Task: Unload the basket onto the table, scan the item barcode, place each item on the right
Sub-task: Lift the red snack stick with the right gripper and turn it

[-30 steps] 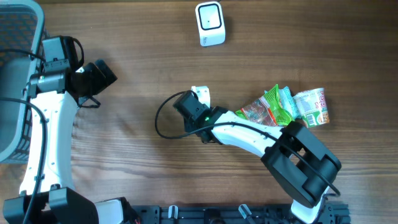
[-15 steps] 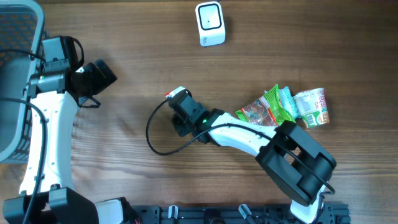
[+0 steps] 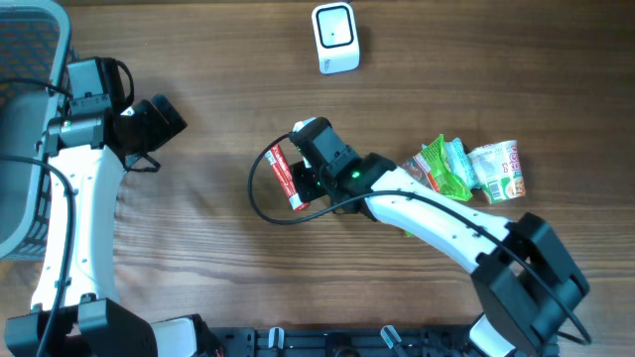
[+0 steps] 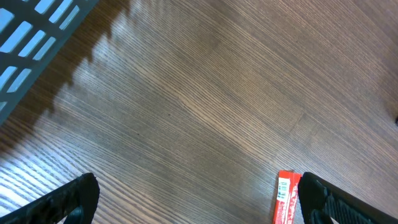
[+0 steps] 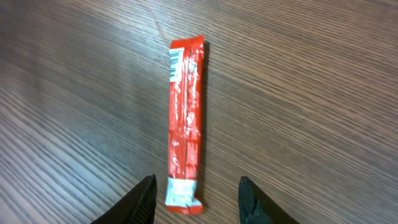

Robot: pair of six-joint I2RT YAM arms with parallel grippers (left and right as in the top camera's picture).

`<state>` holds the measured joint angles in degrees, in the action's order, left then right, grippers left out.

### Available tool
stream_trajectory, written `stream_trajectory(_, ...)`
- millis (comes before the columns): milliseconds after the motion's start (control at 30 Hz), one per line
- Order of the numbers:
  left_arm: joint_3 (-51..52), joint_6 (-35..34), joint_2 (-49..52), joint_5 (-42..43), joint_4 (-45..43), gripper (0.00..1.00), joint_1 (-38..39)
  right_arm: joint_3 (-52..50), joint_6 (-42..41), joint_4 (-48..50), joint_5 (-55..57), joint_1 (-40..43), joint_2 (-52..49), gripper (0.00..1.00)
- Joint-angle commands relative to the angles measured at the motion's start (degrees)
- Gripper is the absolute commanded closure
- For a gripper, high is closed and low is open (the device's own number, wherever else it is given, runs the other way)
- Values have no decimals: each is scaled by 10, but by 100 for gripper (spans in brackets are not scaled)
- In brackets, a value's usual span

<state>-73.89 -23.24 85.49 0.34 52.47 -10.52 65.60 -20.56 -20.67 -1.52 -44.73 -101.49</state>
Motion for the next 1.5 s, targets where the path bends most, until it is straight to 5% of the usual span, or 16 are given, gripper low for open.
stream_trajectory(0, -4, 5, -3, 2, -1, 0, -2, -16, -20, 17, -12, -2, -53, 64)
stream_trajectory(100, -4, 5, -3, 2, -1, 0, -2, -16, -19, 29, -30, -3, -74, 76)
stream_trajectory(233, -4, 5, -3, 2, -1, 0, -2, -16, -20, 29, -51, -3, -97, 69)
stream_trajectory(733, -4, 5, -3, 2, -1, 0, -2, -16, -21, 30, -76, -5, -111, 69)
stream_trajectory(1000, -4, 5, -3, 2, -1, 0, -2, -16, -21, 31, -136, -3, -129, 96)
stream_trajectory(1367, -4, 5, -3, 2, -1, 0, -2, -16, -34, 15, -132, -2, -97, 95)
stream_trajectory(1467, -4, 5, -3, 2, -1, 0, -2, -16, -34, 16, -127, -7, -97, 80)
